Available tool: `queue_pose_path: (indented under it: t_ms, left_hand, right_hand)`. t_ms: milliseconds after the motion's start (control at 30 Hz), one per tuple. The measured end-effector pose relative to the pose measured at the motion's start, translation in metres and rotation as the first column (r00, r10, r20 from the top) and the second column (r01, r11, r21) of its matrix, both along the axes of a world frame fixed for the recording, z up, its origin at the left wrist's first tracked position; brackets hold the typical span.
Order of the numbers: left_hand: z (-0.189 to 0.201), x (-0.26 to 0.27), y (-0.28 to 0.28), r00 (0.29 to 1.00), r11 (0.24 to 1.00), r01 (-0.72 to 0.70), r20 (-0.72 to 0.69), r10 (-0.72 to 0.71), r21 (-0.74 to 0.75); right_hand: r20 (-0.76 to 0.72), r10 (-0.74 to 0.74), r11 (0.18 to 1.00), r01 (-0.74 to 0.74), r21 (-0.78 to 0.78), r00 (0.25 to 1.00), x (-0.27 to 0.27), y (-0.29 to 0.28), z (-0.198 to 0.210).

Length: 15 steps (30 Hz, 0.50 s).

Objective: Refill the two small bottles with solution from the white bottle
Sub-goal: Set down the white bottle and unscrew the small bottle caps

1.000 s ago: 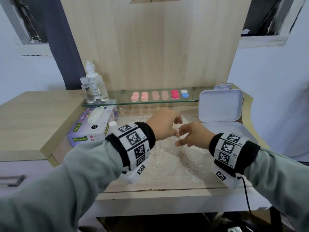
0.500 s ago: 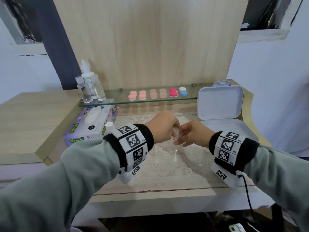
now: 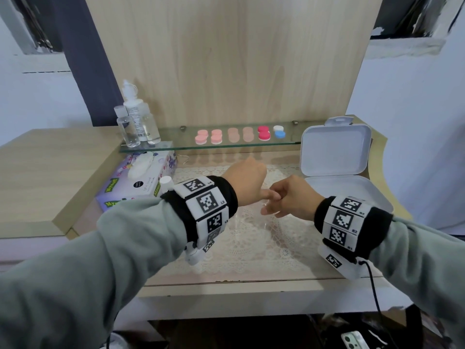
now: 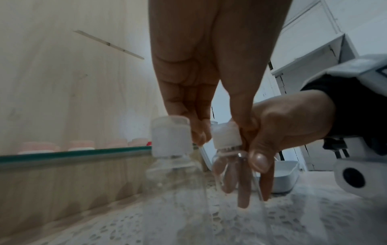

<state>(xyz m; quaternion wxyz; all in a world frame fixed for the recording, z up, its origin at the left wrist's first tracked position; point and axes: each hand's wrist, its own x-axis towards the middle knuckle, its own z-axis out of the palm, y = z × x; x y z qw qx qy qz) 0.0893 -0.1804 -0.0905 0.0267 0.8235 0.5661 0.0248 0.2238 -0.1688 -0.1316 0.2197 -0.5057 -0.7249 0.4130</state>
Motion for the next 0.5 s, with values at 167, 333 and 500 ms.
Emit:
queue_pose_path:
  t_ms: [167,333,500]
  left_hand:
    - [0.0024,-0.0040,-0.0038,0.969,0.996,0.076,0.237,-0.064,-0.044]
    - [-0.0006,-0.0064,-0.0033,0.969,0.999,0.023,0.246,-0.011,-0.047]
    - [0.0022,-0.0073,-0.0026,0.942,0.996,0.094,0.323,-0.090,0.002]
  right_hand:
    - [-0.006,-0.033,0.999,0.033,0.017,0.999,0.0036,0.0004,-0.0003]
    - [0.016,-0.047,0.999,0.047,0.012,0.999,0.0064,0.0002,0.0009]
    - [0.029,-0.047,0.999,0.046,0.024,0.998,0.0066,-0.0005,0.0013]
